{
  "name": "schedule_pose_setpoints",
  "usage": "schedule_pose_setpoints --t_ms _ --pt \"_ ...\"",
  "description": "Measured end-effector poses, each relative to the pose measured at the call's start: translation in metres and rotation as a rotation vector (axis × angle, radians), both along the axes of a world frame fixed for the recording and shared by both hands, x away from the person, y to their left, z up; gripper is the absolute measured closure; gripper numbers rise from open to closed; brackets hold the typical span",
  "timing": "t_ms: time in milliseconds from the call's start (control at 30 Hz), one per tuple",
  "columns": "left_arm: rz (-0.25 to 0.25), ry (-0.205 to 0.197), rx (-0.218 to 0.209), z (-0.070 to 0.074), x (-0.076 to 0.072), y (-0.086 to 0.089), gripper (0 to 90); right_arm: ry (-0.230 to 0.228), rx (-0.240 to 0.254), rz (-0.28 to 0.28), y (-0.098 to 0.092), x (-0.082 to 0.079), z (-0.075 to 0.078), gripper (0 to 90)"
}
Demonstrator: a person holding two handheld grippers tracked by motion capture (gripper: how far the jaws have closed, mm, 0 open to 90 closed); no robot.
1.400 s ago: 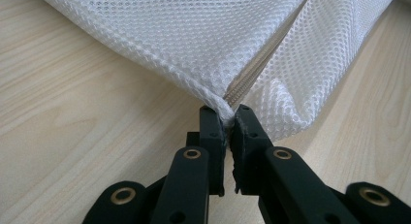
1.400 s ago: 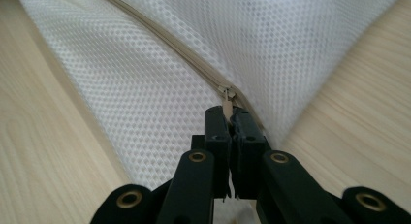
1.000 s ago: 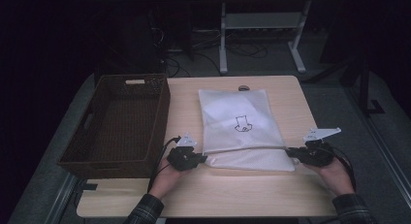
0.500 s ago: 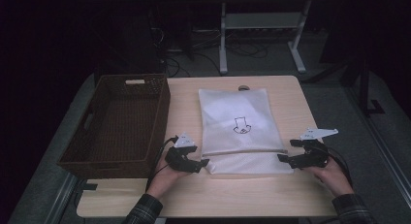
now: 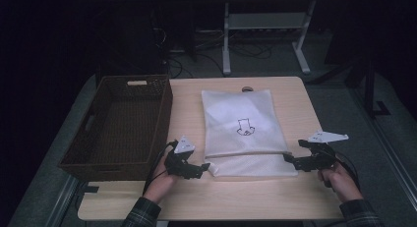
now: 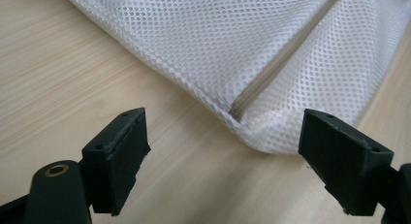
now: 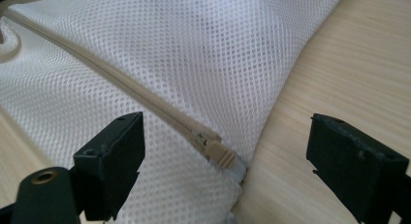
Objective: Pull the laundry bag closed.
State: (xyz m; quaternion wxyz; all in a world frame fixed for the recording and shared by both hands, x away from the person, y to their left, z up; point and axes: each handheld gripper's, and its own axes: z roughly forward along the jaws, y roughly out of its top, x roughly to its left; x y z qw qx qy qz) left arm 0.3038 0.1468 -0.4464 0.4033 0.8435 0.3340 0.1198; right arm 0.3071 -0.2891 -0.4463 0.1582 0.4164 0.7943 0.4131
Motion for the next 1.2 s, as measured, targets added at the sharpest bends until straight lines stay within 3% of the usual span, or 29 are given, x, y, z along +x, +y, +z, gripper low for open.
schedule_pose_setpoints --t_ms 133,433,700,1000,1200 --pt "0.017 -0.027 -0.031 0.006 -0.008 0.007 16.6 0.002 0.008 0.012 -0.006 -0.008 -0.002 13.0" --pt "0.011 -0.029 -0.027 0.006 -0.028 0.017 16.6 0.008 0.003 -0.011 -0.015 -0.03 -0.004 13.0" --pt "0.005 0.009 0.021 -0.003 -0.046 0.02 16.5 0.037 -0.018 -0.033 -0.028 -0.049 -0.011 13.1" --pt "-0.01 0.055 0.067 -0.01 -0.054 0.026 16.5 0.073 -0.047 -0.046 -0.039 -0.067 -0.017 13.1" --pt "-0.016 0.065 0.063 -0.01 -0.054 0.025 16.6 0.068 -0.044 -0.051 -0.042 -0.069 -0.017 13.2"
